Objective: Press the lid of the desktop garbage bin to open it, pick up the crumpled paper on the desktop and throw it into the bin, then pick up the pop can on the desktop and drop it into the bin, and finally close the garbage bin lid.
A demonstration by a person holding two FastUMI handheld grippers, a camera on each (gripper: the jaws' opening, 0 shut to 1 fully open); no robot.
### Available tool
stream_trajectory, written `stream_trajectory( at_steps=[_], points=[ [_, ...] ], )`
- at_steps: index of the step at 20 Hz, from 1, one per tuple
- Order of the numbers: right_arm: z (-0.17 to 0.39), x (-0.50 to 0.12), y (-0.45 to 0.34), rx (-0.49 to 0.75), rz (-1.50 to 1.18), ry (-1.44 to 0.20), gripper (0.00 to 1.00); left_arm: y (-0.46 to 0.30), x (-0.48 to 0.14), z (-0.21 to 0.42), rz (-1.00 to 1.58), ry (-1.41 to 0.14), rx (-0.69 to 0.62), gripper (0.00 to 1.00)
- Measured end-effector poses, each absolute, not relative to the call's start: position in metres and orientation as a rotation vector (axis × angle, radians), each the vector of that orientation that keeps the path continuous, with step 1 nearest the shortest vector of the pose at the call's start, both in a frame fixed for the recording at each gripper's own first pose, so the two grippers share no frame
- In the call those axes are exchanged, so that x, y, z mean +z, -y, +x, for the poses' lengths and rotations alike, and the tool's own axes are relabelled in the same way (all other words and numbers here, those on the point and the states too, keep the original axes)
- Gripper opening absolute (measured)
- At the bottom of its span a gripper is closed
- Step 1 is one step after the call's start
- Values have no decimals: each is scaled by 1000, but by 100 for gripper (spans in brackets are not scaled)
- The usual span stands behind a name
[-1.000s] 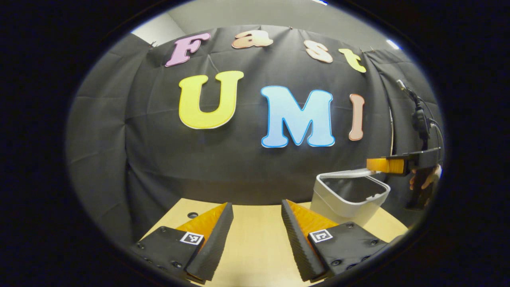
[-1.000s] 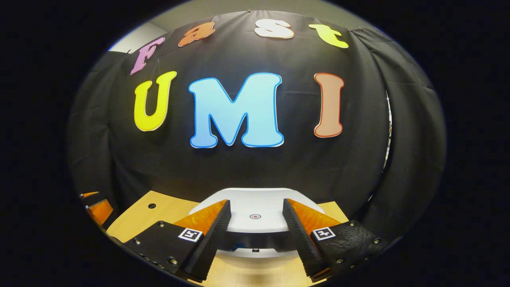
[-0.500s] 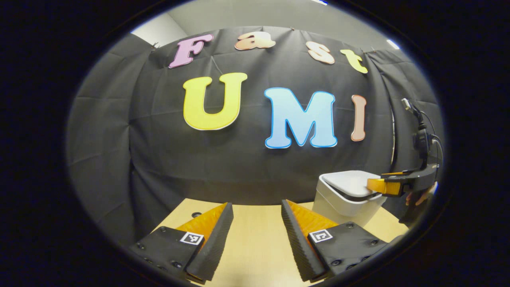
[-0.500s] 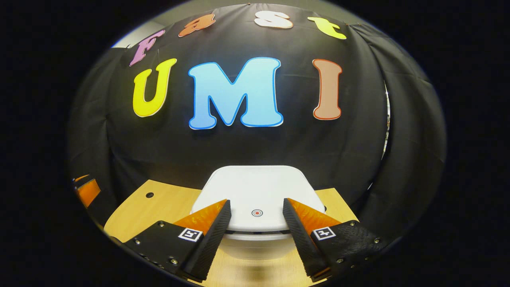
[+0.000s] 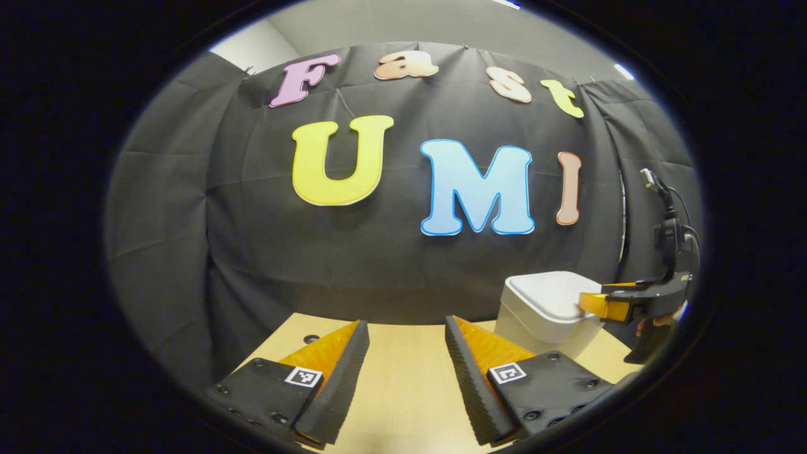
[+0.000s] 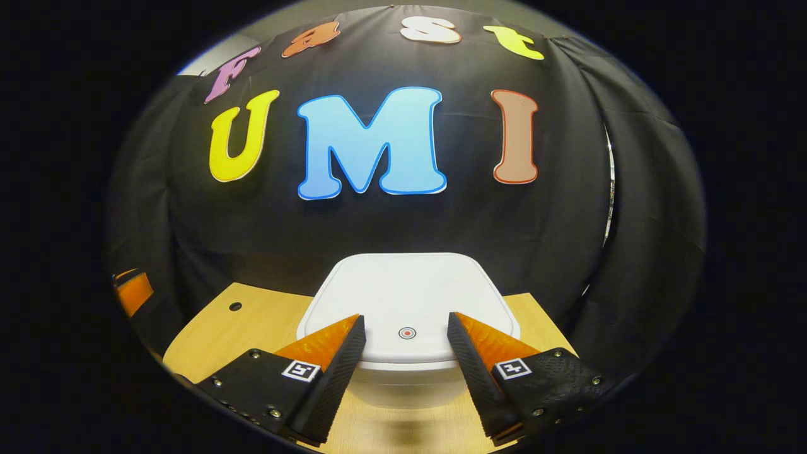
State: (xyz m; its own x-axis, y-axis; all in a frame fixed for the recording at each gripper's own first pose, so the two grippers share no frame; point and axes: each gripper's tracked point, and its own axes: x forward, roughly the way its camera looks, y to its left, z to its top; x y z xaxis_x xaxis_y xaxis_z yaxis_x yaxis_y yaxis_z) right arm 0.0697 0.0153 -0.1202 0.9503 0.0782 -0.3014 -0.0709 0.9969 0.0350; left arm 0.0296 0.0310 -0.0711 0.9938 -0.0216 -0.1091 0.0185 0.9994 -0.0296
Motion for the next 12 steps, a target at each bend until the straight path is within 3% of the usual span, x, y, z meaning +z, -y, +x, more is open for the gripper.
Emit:
stream_trajectory(
  at_steps=[12],
  points=[
    [71, -123, -16, 58, 10, -176, 86, -28, -72, 32, -31, -114, -23, 81]
  ],
)
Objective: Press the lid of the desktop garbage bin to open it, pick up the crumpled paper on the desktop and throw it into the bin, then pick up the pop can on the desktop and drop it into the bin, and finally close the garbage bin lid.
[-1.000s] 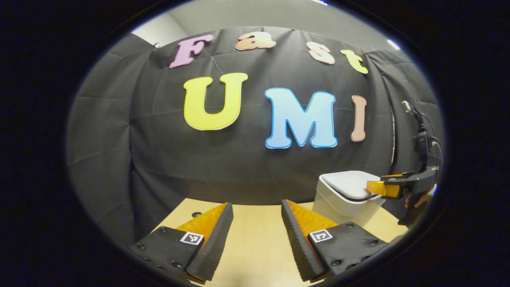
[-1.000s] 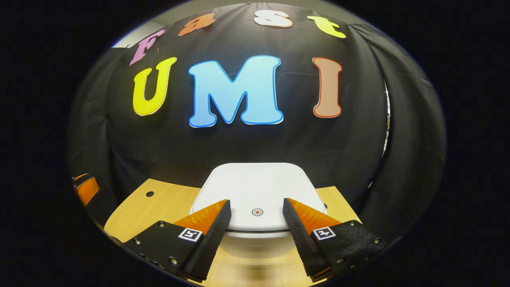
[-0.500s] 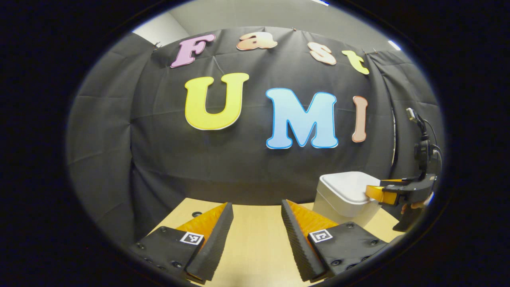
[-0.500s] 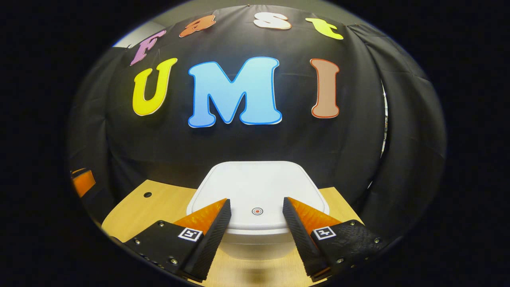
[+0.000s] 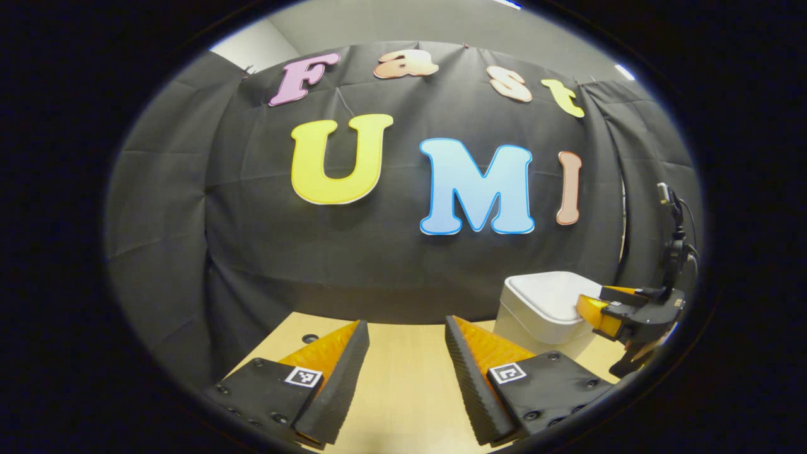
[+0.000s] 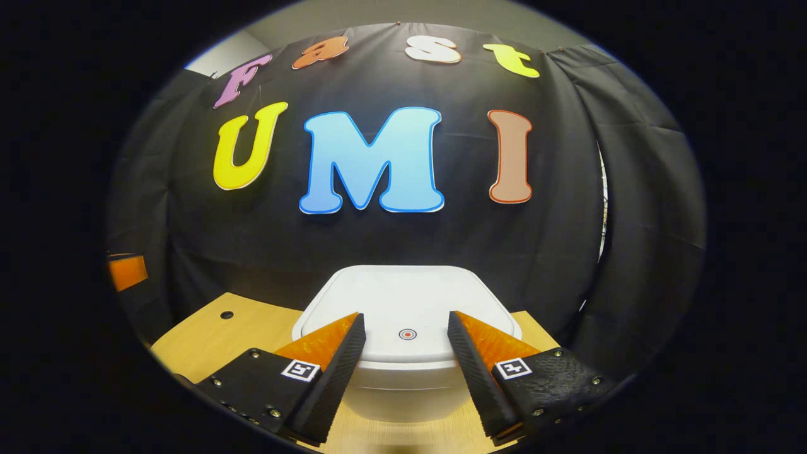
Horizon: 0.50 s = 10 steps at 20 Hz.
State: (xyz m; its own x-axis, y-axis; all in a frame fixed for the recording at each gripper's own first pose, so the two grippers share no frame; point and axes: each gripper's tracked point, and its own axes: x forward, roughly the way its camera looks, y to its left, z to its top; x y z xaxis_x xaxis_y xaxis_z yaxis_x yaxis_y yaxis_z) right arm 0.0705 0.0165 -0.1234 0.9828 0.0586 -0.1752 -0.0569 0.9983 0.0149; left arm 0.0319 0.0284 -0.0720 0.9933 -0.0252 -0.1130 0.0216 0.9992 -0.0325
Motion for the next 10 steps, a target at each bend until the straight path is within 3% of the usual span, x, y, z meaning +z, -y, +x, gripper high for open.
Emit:
stream_trajectory(
  at_steps=[7, 8, 10],
  points=[
    [70, -127, -16, 57, 36, -125, 87, -21, -72, 34, -39, -110, -34, 81],
    [71, -128, -17, 55, 34, -123, 82, -19, -73, 34, -40, -111, -36, 81],
    [71, -128, -17, 54, 31, -121, 86, -15, -71, 35, -40, -110, -41, 81]
  ],
)
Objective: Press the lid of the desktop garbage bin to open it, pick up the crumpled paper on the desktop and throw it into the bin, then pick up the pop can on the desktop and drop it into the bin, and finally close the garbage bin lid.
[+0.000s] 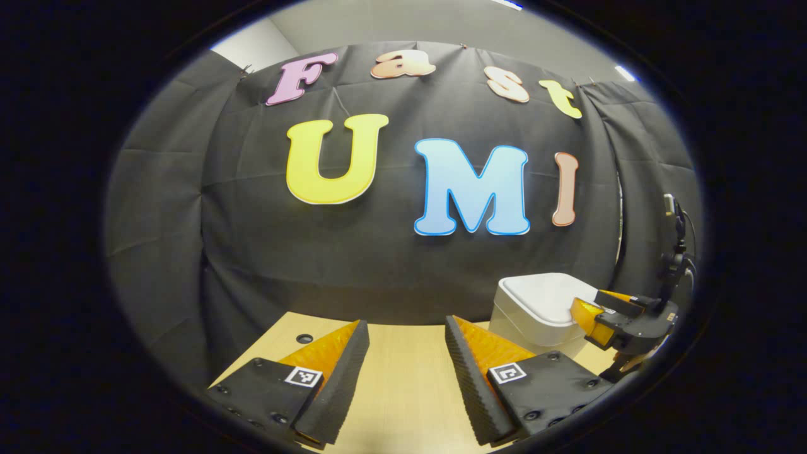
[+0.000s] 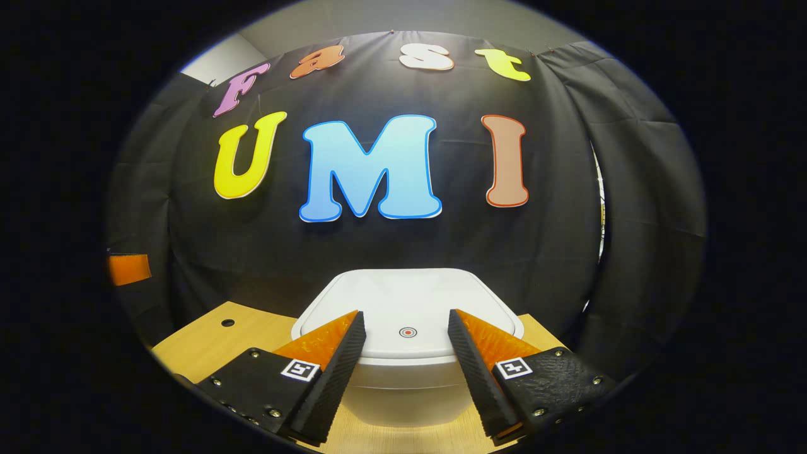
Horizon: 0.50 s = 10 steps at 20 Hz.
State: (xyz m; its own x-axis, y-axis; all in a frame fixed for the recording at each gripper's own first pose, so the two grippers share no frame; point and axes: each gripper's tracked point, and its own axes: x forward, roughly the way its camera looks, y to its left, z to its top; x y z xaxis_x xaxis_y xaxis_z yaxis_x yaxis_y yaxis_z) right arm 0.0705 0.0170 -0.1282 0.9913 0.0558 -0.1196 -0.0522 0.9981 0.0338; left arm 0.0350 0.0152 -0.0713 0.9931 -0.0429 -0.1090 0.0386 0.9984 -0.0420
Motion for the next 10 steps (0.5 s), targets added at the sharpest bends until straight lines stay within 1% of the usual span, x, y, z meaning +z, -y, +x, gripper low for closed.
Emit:
stream_trajectory(
  at_steps=[1, 3, 5, 7, 8, 9, 10],
  points=[
    [70, -128, -17, 54, 32, -117, 86, -15, -71, 34, -39, -110, -42, 84],
    [72, -127, -16, 53, 39, -110, 86, -15, -70, 35, -37, -106, -41, 84],
    [71, -123, -16, 56, 48, -105, 86, -16, -67, 32, -27, -102, -40, 81],
    [70, -122, -16, 60, 63, -135, 86, -18, -62, 32, -27, -92, -38, 81],
    [66, -122, -15, 51, 64, -157, 82, -20, -60, 31, -34, -88, -37, 81],
    [61, -121, -11, 39, 68, -174, 85, -22, -57, 31, -40, -84, -34, 81],
    [55, -118, -10, 33, 74, -182, 85, -23, -55, 33, -43, -81, -31, 81]
  ],
)
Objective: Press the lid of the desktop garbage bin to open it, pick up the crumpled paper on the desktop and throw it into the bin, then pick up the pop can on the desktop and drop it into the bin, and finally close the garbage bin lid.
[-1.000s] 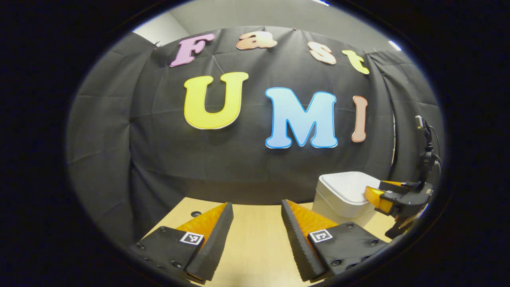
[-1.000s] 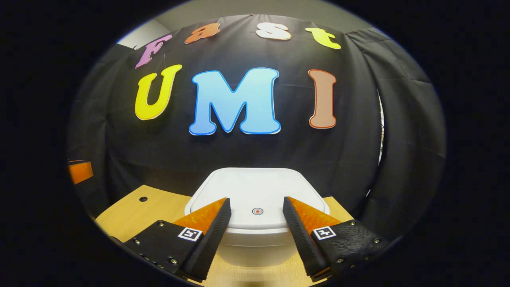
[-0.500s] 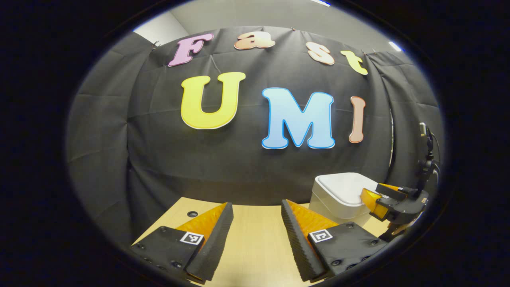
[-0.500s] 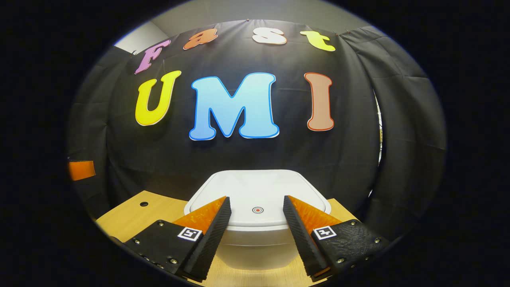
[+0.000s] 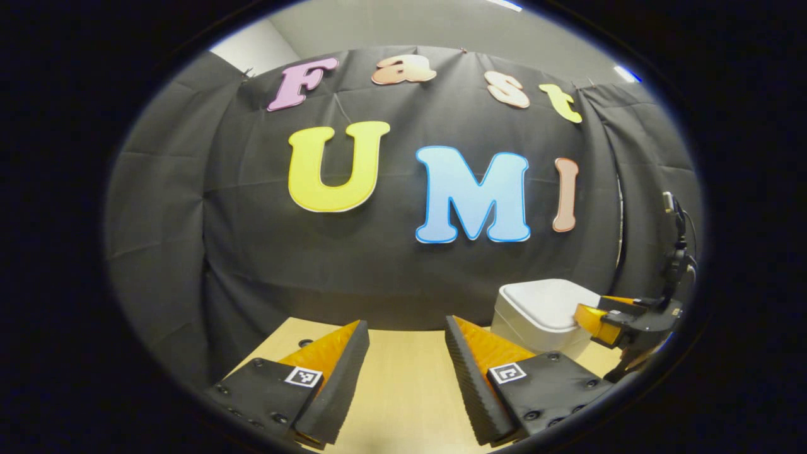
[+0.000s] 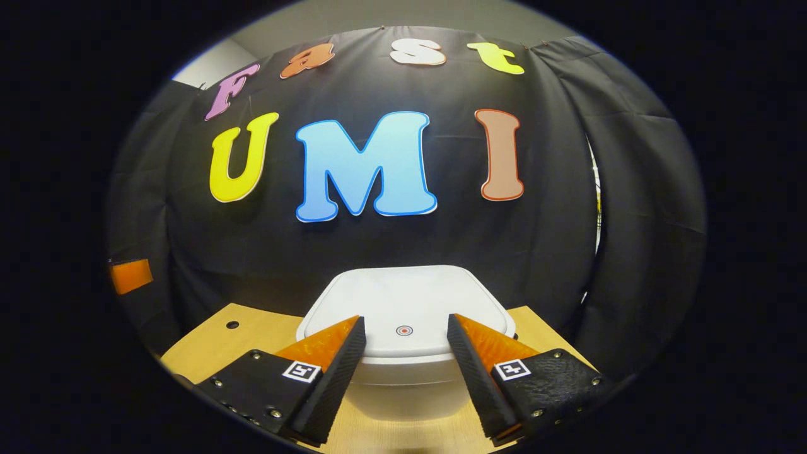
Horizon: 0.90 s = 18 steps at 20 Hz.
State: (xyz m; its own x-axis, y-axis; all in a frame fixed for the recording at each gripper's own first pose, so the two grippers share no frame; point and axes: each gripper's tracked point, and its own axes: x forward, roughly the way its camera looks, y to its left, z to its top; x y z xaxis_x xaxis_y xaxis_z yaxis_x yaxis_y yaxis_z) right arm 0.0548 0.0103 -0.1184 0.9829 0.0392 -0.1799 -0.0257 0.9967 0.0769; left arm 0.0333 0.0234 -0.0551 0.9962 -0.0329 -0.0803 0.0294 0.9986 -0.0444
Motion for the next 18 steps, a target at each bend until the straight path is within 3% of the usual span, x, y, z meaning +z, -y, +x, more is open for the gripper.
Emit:
stream_trajectory(
  at_steps=[7, 18],
  points=[
    [8, -51, -13, 30, 100, -60, 85, -19, -36, 32, -50, -45, -47, 82],
    [-9, -5, -36, 72, 91, 14, 85, -14, 14, 8, -30, 45, -53, 79]
  ],
)
